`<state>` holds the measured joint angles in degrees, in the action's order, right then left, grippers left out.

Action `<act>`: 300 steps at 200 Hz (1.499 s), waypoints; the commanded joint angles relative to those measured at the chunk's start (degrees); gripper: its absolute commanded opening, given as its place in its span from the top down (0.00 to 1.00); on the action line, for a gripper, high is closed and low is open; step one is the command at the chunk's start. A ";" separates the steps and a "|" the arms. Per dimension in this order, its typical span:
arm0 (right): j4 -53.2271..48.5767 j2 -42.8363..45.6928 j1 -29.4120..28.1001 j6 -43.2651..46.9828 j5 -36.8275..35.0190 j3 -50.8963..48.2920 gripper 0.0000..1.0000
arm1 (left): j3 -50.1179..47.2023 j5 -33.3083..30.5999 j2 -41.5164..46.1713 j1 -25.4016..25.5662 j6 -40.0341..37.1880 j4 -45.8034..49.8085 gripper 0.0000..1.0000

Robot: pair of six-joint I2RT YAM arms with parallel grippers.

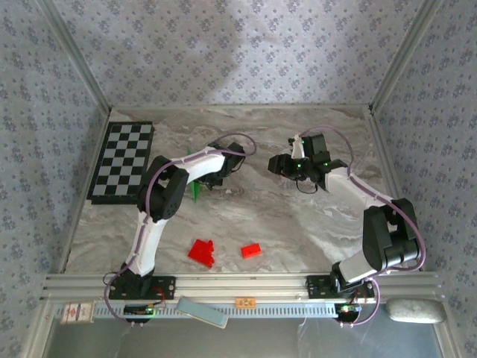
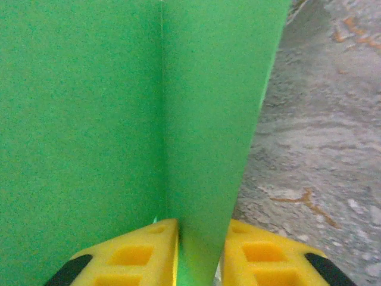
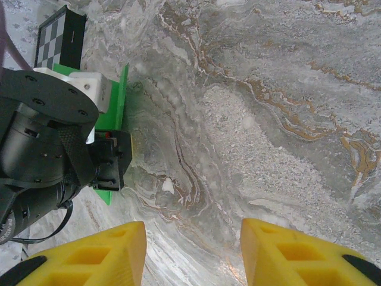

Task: Fold a paper plane with a square sheet of paper (pick it up from the middle)
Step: Turn over the paper at the center of the table.

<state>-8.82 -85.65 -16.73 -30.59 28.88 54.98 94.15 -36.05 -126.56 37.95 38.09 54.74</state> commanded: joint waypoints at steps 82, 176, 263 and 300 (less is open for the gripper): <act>1.49 -0.66 0.99 -2.55 -1.63 -1.23 0.51 | -8.21 27.53 16.78 2.30 7.87 -8.88 0.52; 2.80 -3.55 -1.26 -3.32 -1.13 -0.92 0.49 | -30.18 41.11 30.00 -9.66 7.07 -28.69 0.65; 2.62 -5.30 -3.96 -3.60 -1.38 -0.14 0.49 | -28.06 34.70 21.88 -17.10 1.56 -28.42 0.79; 2.41 -5.90 -4.33 -3.63 -1.33 -0.06 0.49 | -27.18 38.51 19.01 -16.97 2.35 -28.54 0.82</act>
<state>-6.00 -90.41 -20.58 -33.63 27.81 54.15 65.08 0.21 -105.21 20.99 40.99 25.85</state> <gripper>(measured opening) 0.507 0.191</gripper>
